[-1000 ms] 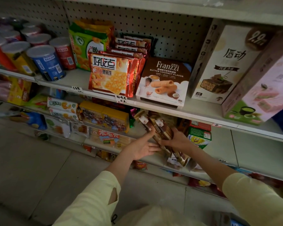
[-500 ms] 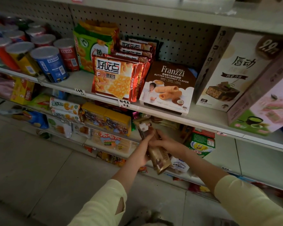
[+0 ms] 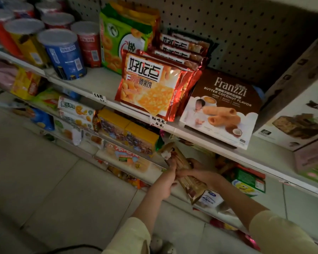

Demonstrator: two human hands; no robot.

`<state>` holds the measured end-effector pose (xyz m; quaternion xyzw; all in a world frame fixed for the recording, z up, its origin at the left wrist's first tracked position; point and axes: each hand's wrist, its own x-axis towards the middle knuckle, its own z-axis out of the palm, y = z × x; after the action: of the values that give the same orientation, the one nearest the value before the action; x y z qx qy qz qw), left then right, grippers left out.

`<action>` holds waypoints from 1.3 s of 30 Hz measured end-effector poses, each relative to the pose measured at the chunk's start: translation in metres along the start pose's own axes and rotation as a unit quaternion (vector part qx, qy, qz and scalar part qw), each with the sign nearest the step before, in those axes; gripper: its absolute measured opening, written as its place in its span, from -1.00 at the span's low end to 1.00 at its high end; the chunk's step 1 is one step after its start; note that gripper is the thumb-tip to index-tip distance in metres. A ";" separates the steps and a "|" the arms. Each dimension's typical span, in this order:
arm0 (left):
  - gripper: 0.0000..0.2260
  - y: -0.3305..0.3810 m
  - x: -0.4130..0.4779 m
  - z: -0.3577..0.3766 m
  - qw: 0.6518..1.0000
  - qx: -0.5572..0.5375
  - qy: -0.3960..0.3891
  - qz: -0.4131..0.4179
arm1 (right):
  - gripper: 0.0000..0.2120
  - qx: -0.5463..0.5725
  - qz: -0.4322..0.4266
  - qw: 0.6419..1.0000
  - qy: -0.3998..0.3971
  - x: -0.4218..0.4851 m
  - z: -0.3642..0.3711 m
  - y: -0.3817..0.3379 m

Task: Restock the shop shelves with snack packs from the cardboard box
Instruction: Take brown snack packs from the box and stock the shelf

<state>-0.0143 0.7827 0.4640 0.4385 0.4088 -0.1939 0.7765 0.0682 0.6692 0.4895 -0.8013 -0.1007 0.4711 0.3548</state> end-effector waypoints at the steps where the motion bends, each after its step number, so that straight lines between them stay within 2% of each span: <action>1: -0.46 0.003 0.005 -0.001 1.000 -0.010 -0.009 0.005 | -0.45 -0.017 -0.001 1.000 0.021 0.007 -0.002 0.004; 4: -0.65 0.008 0.023 -0.003 0.999 -0.033 -0.006 0.016 | -0.27 -0.046 -0.008 0.996 0.082 0.033 -0.009 0.013; 6: -0.76 0.009 0.033 -0.004 0.999 -0.002 0.009 0.034 | -0.17 -0.113 -0.014 0.986 0.120 0.045 -0.012 0.012; 9: -0.85 0.004 0.047 -0.010 0.987 0.125 0.049 0.093 | -0.09 -0.286 -0.044 0.944 0.161 0.055 -0.014 0.010; 12: -0.78 0.002 0.049 -0.020 0.945 0.262 0.102 0.166 | -0.12 -0.411 -0.082 0.892 0.172 0.067 -0.014 0.013; 23: -0.73 -0.005 0.057 -0.035 0.878 0.370 0.135 0.271 | -0.15 -0.388 -0.090 0.910 0.114 0.080 -0.024 0.011; 26: -0.66 -0.007 0.053 -0.036 0.830 0.415 0.174 0.329 | -0.13 -0.371 -0.082 0.921 0.084 0.081 -0.027 0.011; 28: -0.61 -0.006 0.050 -0.039 0.789 0.439 0.211 0.375 | -0.12 -0.366 -0.061 0.926 0.064 0.079 -0.027 0.011; 32: -0.52 0.001 0.051 -0.044 0.701 0.506 0.232 0.446 | -0.10 -0.362 -0.041 0.930 0.055 0.074 -0.028 0.013; 37: -0.47 0.011 0.056 -0.045 0.654 0.639 0.161 0.372 | -0.11 -0.359 -0.011 0.933 0.017 0.071 -0.028 0.020; 39: -0.46 0.010 0.059 -0.044 0.651 0.651 0.157 0.358 | -0.06 -0.356 0.000 0.934 0.015 0.071 -0.028 0.022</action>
<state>0.0064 0.8287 0.4092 0.9675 0.1048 -0.0458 0.2256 0.1257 0.6755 0.4349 -0.8822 -0.2567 0.3918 0.0475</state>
